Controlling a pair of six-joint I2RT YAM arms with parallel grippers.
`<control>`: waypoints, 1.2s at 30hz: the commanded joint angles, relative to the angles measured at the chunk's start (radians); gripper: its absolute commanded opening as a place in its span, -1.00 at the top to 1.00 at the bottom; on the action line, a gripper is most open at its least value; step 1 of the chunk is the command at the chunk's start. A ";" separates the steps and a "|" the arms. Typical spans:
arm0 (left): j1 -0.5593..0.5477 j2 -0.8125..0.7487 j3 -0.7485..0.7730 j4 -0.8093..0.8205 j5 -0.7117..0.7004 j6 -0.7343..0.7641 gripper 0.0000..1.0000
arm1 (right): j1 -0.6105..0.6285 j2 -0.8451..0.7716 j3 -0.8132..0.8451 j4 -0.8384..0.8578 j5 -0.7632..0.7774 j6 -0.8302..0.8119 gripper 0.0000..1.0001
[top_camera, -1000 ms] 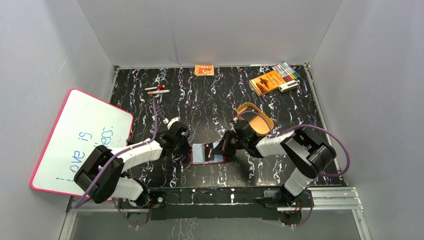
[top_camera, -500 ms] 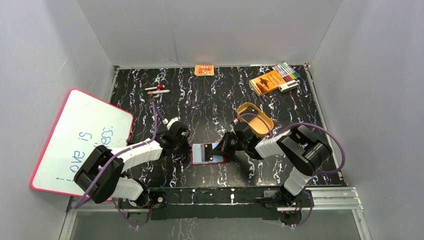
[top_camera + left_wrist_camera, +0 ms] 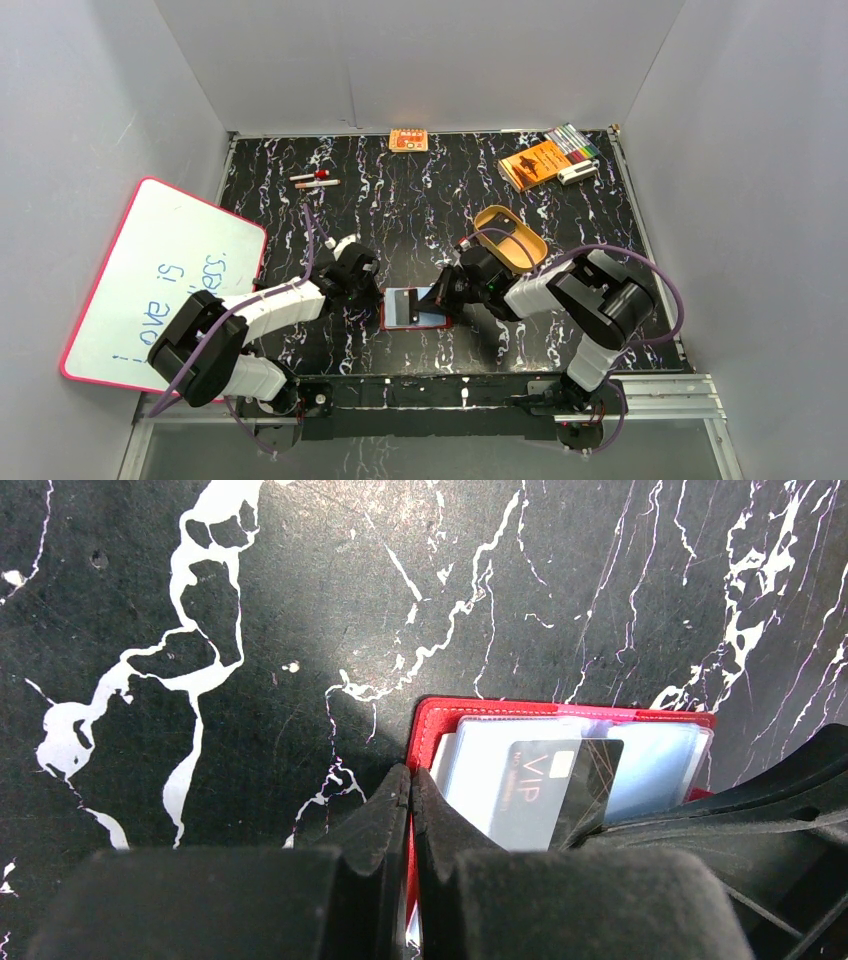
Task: Put the credit cards into the card holder
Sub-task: Insert the credit card into the card holder.
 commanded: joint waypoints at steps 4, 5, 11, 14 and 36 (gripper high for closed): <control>-0.003 0.027 -0.038 -0.064 -0.015 0.001 1.00 | 0.030 0.004 0.041 -0.082 0.046 -0.033 0.93; -0.001 0.026 -0.037 -0.066 -0.016 0.001 1.00 | 0.030 -0.005 0.042 -0.096 0.051 -0.037 0.84; -0.001 0.020 -0.036 -0.066 -0.019 0.002 1.00 | 0.030 -0.054 0.036 -0.153 0.065 -0.051 0.26; -0.002 0.021 -0.035 -0.067 -0.017 0.002 1.00 | 0.029 -0.063 0.038 -0.163 0.065 -0.060 0.14; -0.002 0.017 -0.037 -0.045 0.013 -0.002 1.00 | 0.061 0.030 0.160 -0.186 0.017 -0.100 0.03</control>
